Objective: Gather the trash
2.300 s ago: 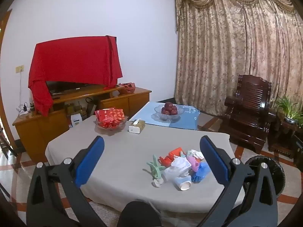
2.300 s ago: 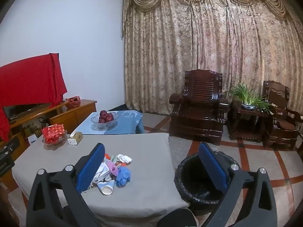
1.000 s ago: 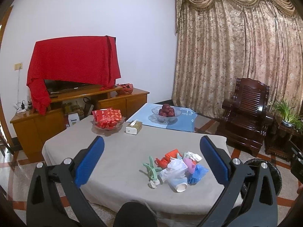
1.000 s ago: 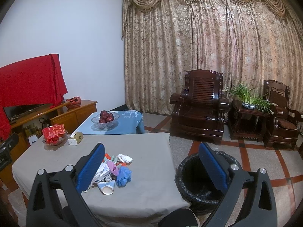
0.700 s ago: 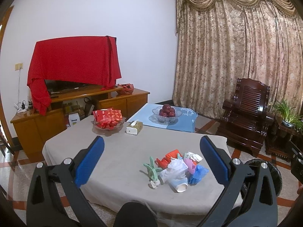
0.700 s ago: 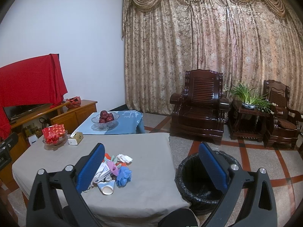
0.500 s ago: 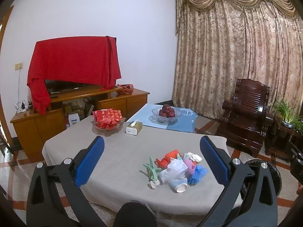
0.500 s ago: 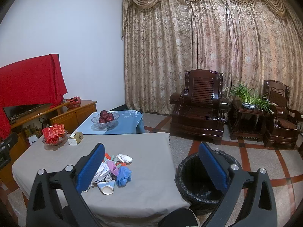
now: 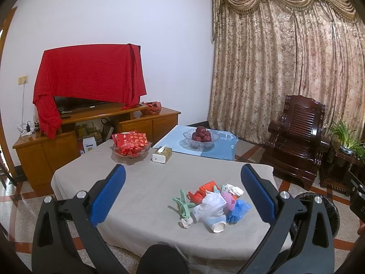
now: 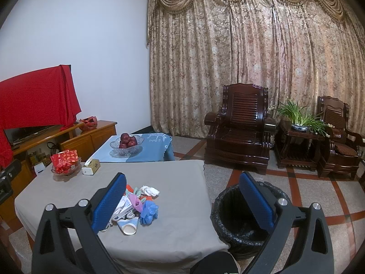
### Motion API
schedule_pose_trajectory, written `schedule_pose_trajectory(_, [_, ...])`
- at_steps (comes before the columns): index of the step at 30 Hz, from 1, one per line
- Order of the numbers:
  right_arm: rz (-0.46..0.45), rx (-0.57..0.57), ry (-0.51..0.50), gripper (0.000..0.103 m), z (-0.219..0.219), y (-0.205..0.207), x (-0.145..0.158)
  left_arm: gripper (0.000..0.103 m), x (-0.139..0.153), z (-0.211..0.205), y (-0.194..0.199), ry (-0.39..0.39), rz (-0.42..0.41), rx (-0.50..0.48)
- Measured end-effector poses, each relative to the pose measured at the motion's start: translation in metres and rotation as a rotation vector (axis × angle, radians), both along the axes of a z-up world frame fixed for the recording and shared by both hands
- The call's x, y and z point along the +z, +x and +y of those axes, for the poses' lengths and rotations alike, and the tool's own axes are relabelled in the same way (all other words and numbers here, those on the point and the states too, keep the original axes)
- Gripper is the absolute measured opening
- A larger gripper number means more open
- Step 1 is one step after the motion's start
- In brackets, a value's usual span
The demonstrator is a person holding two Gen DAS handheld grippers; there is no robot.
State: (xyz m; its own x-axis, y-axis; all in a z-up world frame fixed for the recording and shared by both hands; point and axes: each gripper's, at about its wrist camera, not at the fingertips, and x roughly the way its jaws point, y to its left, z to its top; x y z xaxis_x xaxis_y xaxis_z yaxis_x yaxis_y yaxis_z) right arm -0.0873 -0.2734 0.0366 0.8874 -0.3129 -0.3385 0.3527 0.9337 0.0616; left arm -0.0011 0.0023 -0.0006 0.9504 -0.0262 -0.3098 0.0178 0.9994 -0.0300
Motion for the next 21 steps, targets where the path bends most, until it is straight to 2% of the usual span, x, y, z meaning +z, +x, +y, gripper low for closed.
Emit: schedule_pose_trajectory(21, [0.001,0.002,-0.004,0.097,0.0,-0.0001,-0.0003,0.098,0.0015,-0.0003,-0.0011,0.001,-0.005,0.004])
